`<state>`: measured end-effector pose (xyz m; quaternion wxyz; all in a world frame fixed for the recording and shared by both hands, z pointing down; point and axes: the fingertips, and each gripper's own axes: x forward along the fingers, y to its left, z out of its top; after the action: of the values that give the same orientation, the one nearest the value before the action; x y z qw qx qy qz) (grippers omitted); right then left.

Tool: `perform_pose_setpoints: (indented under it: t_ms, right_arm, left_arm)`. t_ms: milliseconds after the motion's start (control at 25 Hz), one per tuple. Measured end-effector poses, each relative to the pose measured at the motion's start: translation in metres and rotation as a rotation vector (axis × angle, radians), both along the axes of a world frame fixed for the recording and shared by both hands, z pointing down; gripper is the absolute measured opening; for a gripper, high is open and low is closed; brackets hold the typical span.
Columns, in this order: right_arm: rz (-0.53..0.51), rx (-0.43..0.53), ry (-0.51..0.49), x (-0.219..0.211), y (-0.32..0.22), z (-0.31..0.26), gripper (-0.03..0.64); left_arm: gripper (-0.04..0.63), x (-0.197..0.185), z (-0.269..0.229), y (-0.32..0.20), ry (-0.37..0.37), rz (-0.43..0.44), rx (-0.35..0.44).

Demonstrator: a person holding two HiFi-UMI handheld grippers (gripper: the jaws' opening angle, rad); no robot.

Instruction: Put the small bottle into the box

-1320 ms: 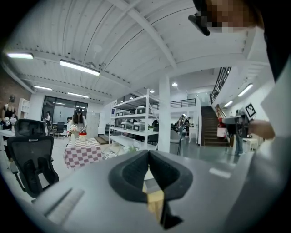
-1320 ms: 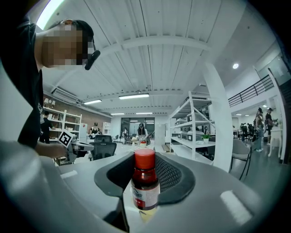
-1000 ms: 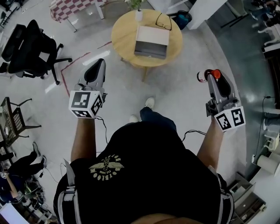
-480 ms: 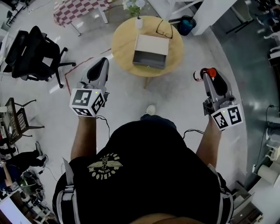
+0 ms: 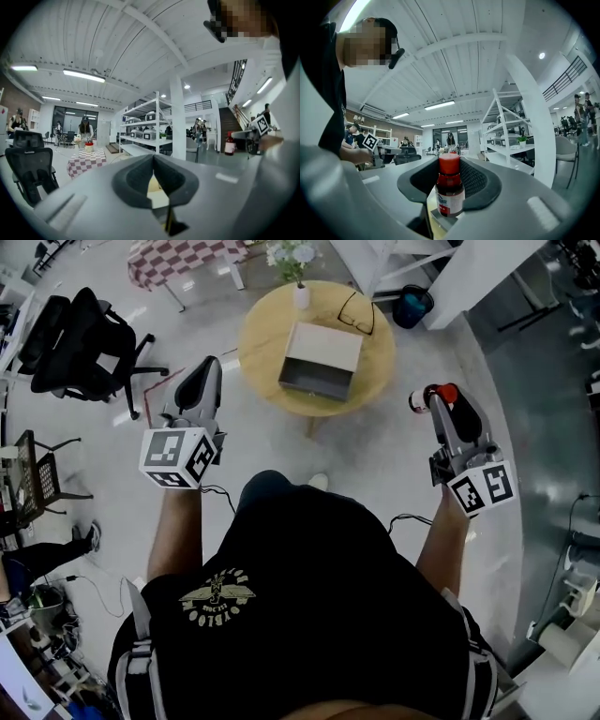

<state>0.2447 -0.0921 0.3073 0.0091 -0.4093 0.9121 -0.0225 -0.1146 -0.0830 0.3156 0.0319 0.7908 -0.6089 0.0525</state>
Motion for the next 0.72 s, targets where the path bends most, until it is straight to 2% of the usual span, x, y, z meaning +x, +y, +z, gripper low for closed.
perform_pose_setpoints:
  t_ms: [360,720]
  right_arm:
    - [-0.050,-0.010,-0.017,-0.002,-0.022,0.003,0.150]
    - [-0.024,-0.039,-0.019,-0.001,-0.043,0.013,0.149]
  left_arm:
    - [0.000,-0.005,0.005,0.001,-0.025,-0.055,-0.038]
    - [0.000,0.004,0.013,-0.030,-0.046,-0.008,-0.079]
